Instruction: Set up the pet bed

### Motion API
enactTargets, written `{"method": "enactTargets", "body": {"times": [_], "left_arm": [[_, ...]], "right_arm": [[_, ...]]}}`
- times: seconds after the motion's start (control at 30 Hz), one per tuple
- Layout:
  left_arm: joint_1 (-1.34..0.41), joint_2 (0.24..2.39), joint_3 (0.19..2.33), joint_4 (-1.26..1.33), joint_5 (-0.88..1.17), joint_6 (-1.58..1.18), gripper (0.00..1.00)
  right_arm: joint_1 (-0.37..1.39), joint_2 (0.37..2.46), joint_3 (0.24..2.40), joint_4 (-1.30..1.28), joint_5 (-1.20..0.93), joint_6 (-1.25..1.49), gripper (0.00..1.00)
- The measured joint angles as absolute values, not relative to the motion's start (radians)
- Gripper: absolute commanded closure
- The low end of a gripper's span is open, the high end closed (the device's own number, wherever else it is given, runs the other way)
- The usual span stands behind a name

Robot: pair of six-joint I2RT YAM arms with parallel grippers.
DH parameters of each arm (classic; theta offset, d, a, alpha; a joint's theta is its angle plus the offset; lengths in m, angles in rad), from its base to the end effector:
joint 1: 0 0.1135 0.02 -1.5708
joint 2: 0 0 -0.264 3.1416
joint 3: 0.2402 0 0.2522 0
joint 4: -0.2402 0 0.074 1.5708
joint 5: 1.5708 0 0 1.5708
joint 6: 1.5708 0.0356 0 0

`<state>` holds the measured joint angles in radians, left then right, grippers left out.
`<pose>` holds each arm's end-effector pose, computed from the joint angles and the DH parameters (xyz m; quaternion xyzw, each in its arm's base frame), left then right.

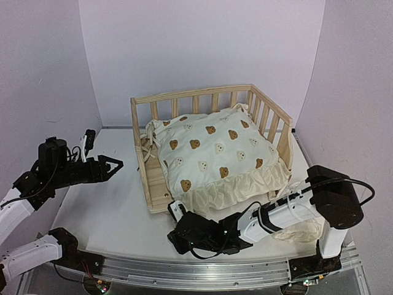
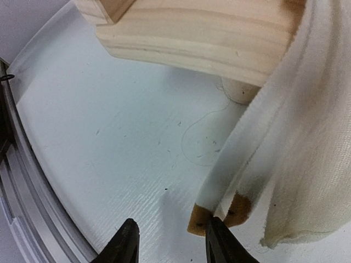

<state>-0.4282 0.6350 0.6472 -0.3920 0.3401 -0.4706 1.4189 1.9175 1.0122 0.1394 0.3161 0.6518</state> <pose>0.1330 -0.0737 0.2932 0.0776 0.8178 -0.3664 0.4371 0.0693 0.3798 0.1314 -0.2829 0.8657 0.2588 0.3219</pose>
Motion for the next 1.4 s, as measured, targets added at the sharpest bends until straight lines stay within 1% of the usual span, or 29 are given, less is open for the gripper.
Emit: {"method": "enactTargets", "body": {"times": [0.2,0.33,0.47,0.53,0.63,0.67,0.77,0.83,1.03,1.13,1.23,1.27,1.4], "left_arm": [[-0.428,0.635,0.648,-0.393,0.34,-0.471,0.19],[-0.428,0.635,0.648,-0.393,0.34,-0.47,0.19],[-0.428,0.635,0.648,-0.394,0.34,-0.47,0.19],[-0.428,0.635,0.648,-0.394,0.34,-0.47,0.19],[-0.428,0.632,0.648,-0.394,0.339,-0.47,0.19],[-0.428,0.631,0.649,-0.394,0.339,-0.47,0.18],[-0.428,0.627,0.649,-0.395,0.337,-0.467,0.16],[-0.428,0.627,0.649,-0.398,0.334,-0.462,0.14],[-0.426,0.624,0.646,-0.383,0.285,-0.44,0.08],[-0.418,0.617,0.615,-0.295,0.276,-0.432,0.12],[-0.382,0.627,0.548,-0.172,0.324,-0.415,0.23],[-0.37,0.638,0.536,-0.146,0.346,-0.417,0.26],[-0.339,0.701,0.49,-0.012,0.438,-0.418,0.28]], "right_arm": [[1.419,1.942,1.012,0.141,0.33,0.632,0.6],[1.419,1.963,1.012,0.163,0.345,0.619,0.69],[1.419,2.0,1.012,0.207,0.373,0.609,0.71],[1.419,2.015,1.012,0.217,0.387,0.609,0.78],[1.419,2.024,1.011,0.224,0.395,0.601,0.98],[1.419,2.024,1.011,0.225,0.395,0.596,1.0],[1.419,2.017,1.011,0.223,0.365,0.619,1.0],[1.414,1.988,1.011,0.188,0.301,0.65,1.0],[1.365,1.782,1.013,0.142,0.058,0.823,1.0],[1.317,1.717,1.045,0.15,-0.005,0.874,1.0],[1.251,1.711,1.086,0.21,-0.05,0.931,1.0],[1.232,1.711,1.087,0.228,-0.059,0.949,1.0],[1.142,1.751,1.106,0.328,-0.1,1.038,1.0]]}}
